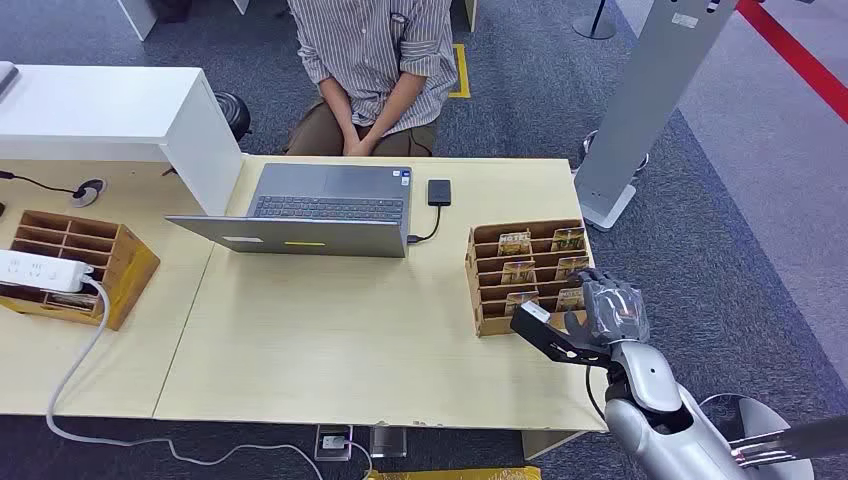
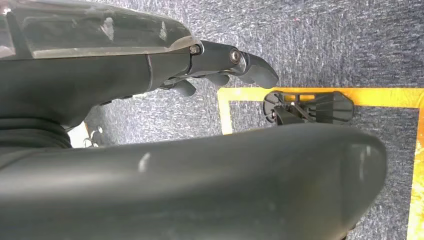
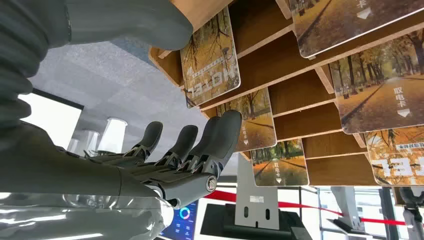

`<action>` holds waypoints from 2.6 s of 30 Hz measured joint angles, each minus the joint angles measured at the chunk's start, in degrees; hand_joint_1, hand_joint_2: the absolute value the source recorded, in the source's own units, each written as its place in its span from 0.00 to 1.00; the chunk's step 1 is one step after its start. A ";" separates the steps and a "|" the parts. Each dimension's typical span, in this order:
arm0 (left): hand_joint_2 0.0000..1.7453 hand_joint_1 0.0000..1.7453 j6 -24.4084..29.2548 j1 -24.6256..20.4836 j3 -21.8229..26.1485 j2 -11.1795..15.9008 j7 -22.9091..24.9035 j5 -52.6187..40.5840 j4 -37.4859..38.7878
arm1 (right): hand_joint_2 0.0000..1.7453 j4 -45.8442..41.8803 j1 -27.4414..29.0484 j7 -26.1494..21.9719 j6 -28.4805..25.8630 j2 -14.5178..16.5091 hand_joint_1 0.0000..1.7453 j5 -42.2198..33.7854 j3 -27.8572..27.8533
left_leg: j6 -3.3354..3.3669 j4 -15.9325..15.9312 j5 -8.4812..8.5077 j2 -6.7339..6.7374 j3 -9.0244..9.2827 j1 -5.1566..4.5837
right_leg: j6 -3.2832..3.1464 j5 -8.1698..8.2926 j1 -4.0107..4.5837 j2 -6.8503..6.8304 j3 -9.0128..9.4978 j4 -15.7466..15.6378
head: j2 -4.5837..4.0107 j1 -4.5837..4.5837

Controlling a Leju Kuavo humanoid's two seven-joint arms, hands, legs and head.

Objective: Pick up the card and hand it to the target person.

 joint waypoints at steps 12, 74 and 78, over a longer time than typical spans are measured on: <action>0.00 0.00 -0.03 0.00 -0.01 0.00 0.00 0.00 0.00 | 1.00 0.23 -0.19 0.49 -0.12 -0.04 0.66 -0.31 0.03 | 0.00 0.00 0.00 0.00 0.02 0.00 | 0.00 0.00 0.00 0.00 0.00 0.00 | 0.00 -0.02; 1.00 0.00 -0.12 0.01 -0.52 0.69 -0.64 0.69 -0.01 | 1.00 -31.77 -8.89 3.69 15.44 -7.08 0.82 -9.35 0.52 | 0.00 0.00 0.00 0.02 0.06 0.00 | 0.01 0.01 0.00 0.03 0.06 0.01 | 0.00 -0.02; 1.00 0.00 -0.24 -0.04 -0.55 0.51 -0.87 0.42 -0.02 | 1.00 -32.78 -9.95 -2.25 7.50 -5.86 0.82 -4.84 1.85 | 0.00 0.00 0.00 0.02 0.04 0.00 | 0.01 0.01 0.00 0.02 0.06 0.01 | 0.00 -0.02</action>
